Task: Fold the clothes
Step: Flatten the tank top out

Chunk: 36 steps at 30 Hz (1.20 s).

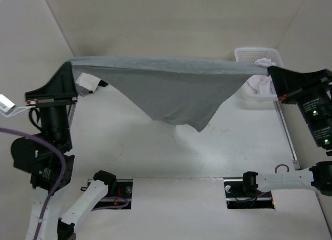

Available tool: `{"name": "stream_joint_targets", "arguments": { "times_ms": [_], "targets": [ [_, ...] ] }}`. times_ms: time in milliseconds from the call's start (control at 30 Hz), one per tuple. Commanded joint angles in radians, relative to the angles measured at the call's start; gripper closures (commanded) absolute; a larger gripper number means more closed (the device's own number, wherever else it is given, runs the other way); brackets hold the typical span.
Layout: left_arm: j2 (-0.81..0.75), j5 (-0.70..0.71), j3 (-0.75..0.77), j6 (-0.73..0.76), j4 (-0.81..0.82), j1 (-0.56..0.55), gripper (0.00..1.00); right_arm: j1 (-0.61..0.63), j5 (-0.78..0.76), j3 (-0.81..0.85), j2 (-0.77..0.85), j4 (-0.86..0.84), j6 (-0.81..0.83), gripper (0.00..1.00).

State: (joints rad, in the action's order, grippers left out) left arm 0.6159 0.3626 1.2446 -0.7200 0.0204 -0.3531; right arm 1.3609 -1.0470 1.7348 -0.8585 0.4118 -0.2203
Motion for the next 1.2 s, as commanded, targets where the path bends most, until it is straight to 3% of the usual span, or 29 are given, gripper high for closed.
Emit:
{"name": "stream_joint_targets", "arguments": {
  "times_ms": [0,167,233,367,467,533,667,767,833,900,1033,1167],
  "targets": [
    [0.071,0.045,0.123,0.080,0.046,0.015,0.99,0.031,-0.082,0.098,-0.092,-0.236,0.411,1.00],
    [0.126,0.064,0.216,0.125,0.050,0.019,0.99,0.034,-0.035,0.180,-0.177,-0.387,0.588,1.00],
    [0.180,0.065,0.237,0.146,0.052,0.027,0.99,-0.022,0.013,0.187,-0.215,-0.409,0.598,1.00],
    [0.298,0.059,0.190,0.162,0.042,0.039,0.98,-0.290,0.178,0.181,-0.324,-0.260,0.440,1.00],
    [0.399,0.053,0.121,0.124,0.046,0.099,0.98,-0.568,0.457,0.181,-0.430,-0.053,0.155,1.00],
    [0.482,0.013,0.108,0.074,0.047,0.153,0.98,-0.732,0.676,0.172,-0.508,-0.021,0.028,1.00],
    [0.724,-0.101,0.249,0.014,0.030,0.255,0.98,-0.927,0.889,0.358,-0.741,-0.007,-0.080,1.00],
    [0.896,-0.180,0.468,-0.002,-0.048,0.299,0.98,-0.992,0.921,0.675,-0.919,0.082,-0.100,1.00],
    [0.942,-0.211,0.579,-0.012,-0.080,0.318,0.98,-1.007,0.926,0.907,-1.013,0.148,-0.102,1.00],
    [0.947,-0.220,0.648,-0.012,-0.076,0.325,0.98,-1.017,0.926,1.038,-1.048,0.159,-0.111,1.00],
    [0.917,-0.238,0.733,-0.006,-0.068,0.351,0.98,-1.017,0.935,0.979,-0.952,0.059,-0.136,1.00],
    [0.852,-0.241,0.714,0.011,-0.042,0.378,0.98,-1.015,0.935,0.932,-0.884,0.054,-0.126,1.00]
  ]
}}
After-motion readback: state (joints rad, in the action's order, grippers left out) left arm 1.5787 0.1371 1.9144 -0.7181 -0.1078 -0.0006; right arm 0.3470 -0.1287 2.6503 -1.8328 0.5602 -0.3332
